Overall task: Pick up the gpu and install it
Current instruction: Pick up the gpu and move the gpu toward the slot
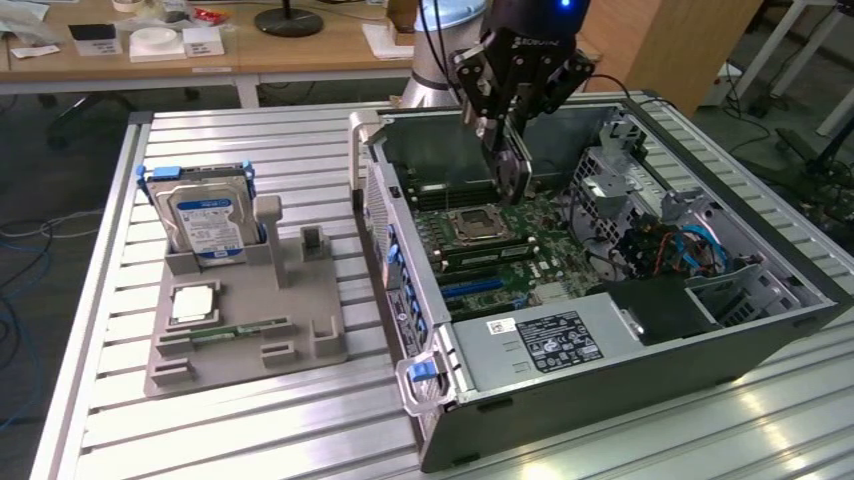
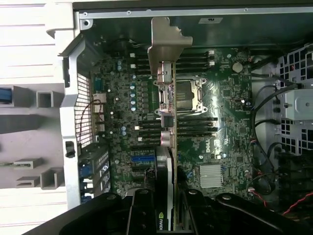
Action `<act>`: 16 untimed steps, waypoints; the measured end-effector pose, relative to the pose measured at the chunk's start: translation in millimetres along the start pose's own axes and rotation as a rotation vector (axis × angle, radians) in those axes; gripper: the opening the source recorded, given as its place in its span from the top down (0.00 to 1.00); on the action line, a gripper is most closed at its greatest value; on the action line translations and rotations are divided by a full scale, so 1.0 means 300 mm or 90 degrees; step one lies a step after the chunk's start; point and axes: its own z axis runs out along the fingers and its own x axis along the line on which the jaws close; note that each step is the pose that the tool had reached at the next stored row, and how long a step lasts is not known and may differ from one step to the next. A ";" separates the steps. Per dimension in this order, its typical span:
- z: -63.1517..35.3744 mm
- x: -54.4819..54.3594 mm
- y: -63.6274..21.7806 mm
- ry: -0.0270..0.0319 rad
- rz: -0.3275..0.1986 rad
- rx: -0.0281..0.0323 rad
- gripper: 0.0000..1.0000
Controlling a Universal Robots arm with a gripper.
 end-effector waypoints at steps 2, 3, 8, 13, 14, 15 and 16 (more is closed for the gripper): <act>0.000 -0.011 0.001 0.0000 0.000 0.0000 0.73; 0.000 -0.016 0.001 0.0000 0.000 0.0000 0.73; 0.001 -0.034 0.002 0.0000 0.000 0.0000 0.73; 0.001 -0.034 0.003 0.0000 0.000 0.0000 0.73; 0.001 -0.034 0.003 0.0000 0.000 0.0000 0.73; 0.001 -0.034 0.003 0.0000 0.000 0.0000 0.73; 0.001 -0.034 0.003 0.0000 0.000 0.0000 0.73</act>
